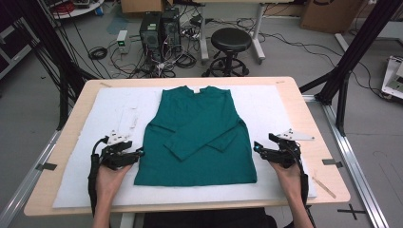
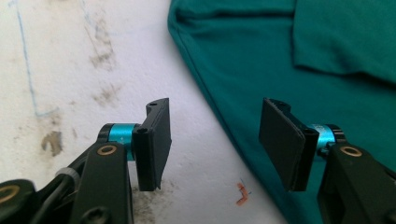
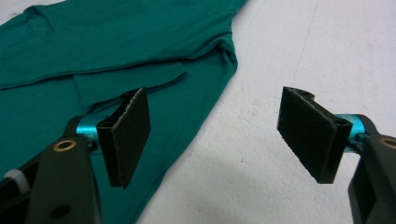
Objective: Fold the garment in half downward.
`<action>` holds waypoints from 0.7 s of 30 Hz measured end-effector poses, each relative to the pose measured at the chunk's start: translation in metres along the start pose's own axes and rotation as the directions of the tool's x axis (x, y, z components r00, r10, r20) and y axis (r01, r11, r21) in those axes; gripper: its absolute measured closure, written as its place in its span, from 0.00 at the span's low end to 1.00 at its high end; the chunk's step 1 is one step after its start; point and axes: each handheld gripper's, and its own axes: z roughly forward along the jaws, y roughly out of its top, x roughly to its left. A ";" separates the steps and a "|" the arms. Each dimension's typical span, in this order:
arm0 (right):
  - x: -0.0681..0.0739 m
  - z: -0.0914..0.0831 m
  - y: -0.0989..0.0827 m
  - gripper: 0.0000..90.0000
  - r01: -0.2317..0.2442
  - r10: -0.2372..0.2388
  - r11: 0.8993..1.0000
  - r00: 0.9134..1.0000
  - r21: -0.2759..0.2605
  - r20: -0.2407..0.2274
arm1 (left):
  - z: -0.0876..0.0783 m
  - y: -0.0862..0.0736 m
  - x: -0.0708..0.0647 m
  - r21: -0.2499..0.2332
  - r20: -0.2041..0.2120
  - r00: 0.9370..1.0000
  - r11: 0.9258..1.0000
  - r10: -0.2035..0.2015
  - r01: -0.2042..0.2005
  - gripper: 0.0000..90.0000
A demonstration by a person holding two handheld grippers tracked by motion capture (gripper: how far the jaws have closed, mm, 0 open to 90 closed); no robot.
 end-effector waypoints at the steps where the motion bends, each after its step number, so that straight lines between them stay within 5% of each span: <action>1: 0.000 0.000 0.000 0.29 0.000 0.000 1.000 1.000 0.002 0.001 | 0.003 0.000 -0.002 0.013 -0.006 1.000 1.000 0.006 -0.006 0.49; 4: 0.000 0.001 0.000 0.29 -0.001 0.001 1.000 1.000 0.006 0.004 | 0.009 0.000 -0.006 0.049 -0.008 1.000 0.998 0.025 -0.025 0.49; 14: 0.000 0.000 0.001 0.30 0.006 -0.006 1.000 1.000 0.009 0.008 | 0.007 0.003 -0.012 0.012 0.005 1.000 1.000 0.024 -0.024 0.49; 21: 0.000 0.000 0.002 0.30 0.005 -0.005 1.000 1.000 0.011 0.009 | 0.013 0.002 -0.015 0.042 0.009 1.000 0.999 0.028 -0.029 0.49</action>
